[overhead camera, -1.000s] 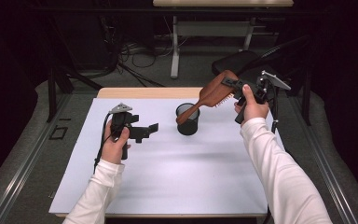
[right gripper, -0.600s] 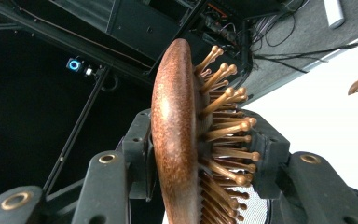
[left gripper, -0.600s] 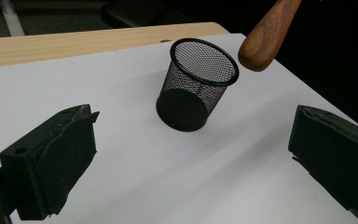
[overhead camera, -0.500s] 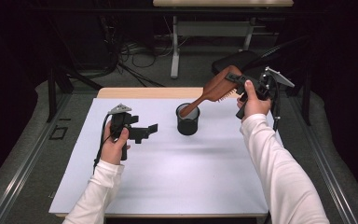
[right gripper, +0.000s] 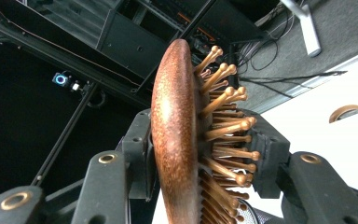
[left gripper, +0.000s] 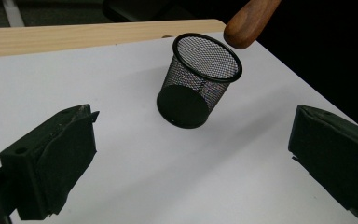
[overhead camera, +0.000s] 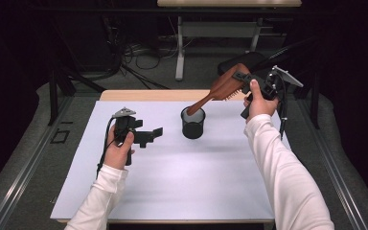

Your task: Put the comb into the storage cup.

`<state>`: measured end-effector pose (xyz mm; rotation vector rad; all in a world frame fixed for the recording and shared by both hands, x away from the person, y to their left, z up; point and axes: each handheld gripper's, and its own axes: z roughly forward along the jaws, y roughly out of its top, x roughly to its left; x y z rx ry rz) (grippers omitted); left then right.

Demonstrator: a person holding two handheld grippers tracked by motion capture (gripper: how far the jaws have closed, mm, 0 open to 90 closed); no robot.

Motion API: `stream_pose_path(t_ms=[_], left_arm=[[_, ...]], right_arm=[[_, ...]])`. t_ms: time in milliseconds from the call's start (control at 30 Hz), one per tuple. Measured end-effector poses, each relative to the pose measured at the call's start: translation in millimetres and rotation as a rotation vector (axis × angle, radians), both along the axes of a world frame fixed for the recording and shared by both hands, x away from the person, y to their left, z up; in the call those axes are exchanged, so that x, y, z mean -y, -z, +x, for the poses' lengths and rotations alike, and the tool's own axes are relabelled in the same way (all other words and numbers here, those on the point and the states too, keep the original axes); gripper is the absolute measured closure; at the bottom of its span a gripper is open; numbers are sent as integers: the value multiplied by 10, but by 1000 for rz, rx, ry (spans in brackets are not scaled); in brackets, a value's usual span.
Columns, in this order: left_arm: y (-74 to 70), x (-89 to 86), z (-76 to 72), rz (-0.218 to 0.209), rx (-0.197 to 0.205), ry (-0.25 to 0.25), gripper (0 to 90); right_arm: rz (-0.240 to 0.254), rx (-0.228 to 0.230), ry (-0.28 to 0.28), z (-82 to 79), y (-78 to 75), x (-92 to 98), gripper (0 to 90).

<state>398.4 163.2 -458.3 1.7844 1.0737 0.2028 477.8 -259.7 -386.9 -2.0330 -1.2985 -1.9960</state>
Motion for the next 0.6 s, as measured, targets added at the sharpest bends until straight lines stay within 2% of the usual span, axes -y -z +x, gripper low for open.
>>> stream_pose_path(t_ms=[367, 600], left_arm=[[46, 39, 9, 43, -3, 1, 8], [69, 55, 8, 39, -7, 14, 8]], right_arm=[[-38, 5, 16, 24, 26, -25, 504], [-59, 14, 17, 42, 50, -64, 504]])
